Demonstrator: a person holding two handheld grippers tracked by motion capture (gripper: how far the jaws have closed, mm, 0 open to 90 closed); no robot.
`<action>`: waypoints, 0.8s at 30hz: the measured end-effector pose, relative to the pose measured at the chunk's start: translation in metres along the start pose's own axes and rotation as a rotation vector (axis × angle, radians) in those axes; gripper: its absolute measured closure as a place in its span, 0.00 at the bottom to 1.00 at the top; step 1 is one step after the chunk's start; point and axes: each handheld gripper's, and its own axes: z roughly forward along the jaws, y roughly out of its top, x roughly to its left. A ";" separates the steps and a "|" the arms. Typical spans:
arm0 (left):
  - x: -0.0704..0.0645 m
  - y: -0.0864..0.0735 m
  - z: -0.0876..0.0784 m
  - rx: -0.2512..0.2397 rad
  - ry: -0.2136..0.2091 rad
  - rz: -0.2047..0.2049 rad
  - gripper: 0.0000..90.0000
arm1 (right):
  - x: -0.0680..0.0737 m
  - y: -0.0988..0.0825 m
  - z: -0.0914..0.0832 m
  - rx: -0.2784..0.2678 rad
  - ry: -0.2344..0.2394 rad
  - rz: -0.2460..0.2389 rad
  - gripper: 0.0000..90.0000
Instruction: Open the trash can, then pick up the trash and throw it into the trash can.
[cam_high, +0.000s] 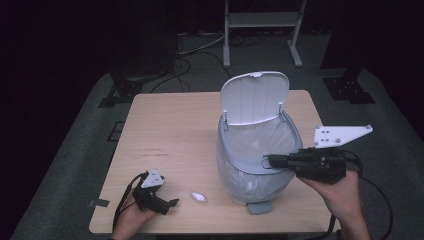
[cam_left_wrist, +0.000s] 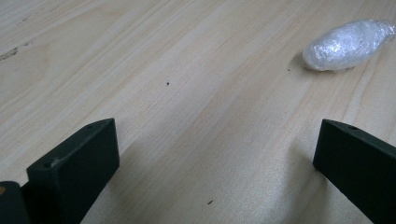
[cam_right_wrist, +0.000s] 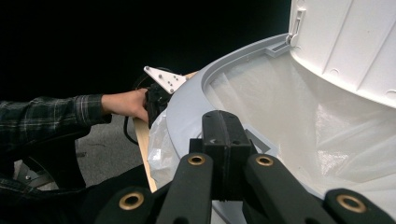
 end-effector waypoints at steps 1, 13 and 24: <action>0.000 0.000 0.000 0.000 0.000 0.000 0.00 | 0.000 0.000 0.000 0.000 -0.001 -0.001 1.00; 0.000 0.000 0.000 0.001 0.002 0.000 0.00 | -0.003 -0.002 -0.019 -0.037 -0.047 0.005 1.00; 0.000 0.000 0.000 0.000 0.002 -0.001 0.00 | -0.009 -0.011 -0.043 -0.064 -0.102 0.027 1.00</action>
